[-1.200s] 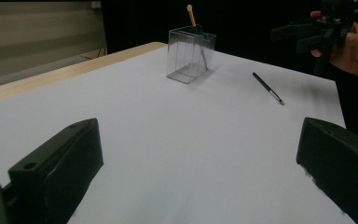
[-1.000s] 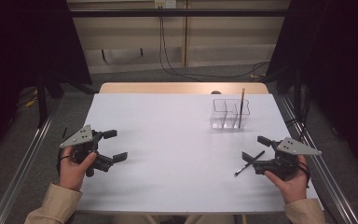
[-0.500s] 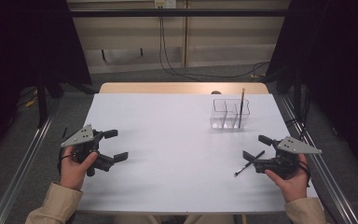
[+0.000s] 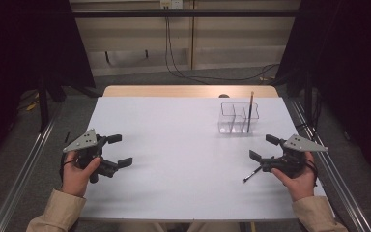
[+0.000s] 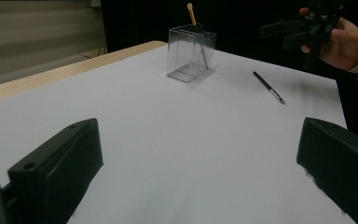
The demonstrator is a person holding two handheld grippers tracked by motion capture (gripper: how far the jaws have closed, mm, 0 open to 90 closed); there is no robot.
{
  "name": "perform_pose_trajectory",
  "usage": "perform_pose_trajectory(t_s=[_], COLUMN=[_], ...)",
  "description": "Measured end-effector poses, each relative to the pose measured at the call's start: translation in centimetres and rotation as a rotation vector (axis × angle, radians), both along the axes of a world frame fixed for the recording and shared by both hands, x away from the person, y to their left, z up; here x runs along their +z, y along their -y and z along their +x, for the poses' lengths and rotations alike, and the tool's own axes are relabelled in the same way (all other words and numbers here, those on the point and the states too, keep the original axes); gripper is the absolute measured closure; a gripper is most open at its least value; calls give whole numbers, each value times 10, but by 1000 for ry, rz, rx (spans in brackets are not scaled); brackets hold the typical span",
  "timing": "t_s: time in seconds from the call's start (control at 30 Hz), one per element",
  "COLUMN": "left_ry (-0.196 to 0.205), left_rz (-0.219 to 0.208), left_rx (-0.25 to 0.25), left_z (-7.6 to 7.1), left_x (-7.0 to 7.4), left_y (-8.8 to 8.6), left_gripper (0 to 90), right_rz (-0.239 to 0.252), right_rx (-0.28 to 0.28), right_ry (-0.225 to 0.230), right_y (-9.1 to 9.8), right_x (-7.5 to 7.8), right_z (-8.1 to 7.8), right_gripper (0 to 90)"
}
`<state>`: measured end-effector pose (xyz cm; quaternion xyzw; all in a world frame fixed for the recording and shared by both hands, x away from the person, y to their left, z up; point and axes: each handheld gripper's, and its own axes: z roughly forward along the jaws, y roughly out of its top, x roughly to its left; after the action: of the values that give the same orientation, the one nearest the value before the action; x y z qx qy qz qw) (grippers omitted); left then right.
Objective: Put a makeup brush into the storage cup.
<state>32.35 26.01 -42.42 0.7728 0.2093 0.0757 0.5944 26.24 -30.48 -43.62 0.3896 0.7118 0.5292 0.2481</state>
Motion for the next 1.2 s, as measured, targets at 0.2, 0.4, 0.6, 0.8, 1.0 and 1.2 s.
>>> perform_pose_trajectory(t_s=[0.2,0.4,0.6,0.8,1.0,1.2], left_ry=[-5,-8,-2,-4,-5,-6], left_rz=[1,0,-2,-6,-3,-1], left_rx=[3,11,16,15,12,5], left_z=[0,-3,-3,-3,-2,0], left_x=[-2,-2,-1,-1,-1,-1], left_y=[-2,-6,-8,-6,-6,-4], left_gripper=[1,1,1,1,1,1], right_rz=[2,-3,-14,-21,-34,-70], right_rx=[-4,-1,6,6,11,32], right_ry=[-11,-18,-20,-25,-44,-104], right_y=[1,-1,-4,-2,1,5], right_x=[-2,-3,-3,-3,-4,-3], right_z=[10,20,26,27,29,31], right_gripper=[99,99,98,99,91,90])
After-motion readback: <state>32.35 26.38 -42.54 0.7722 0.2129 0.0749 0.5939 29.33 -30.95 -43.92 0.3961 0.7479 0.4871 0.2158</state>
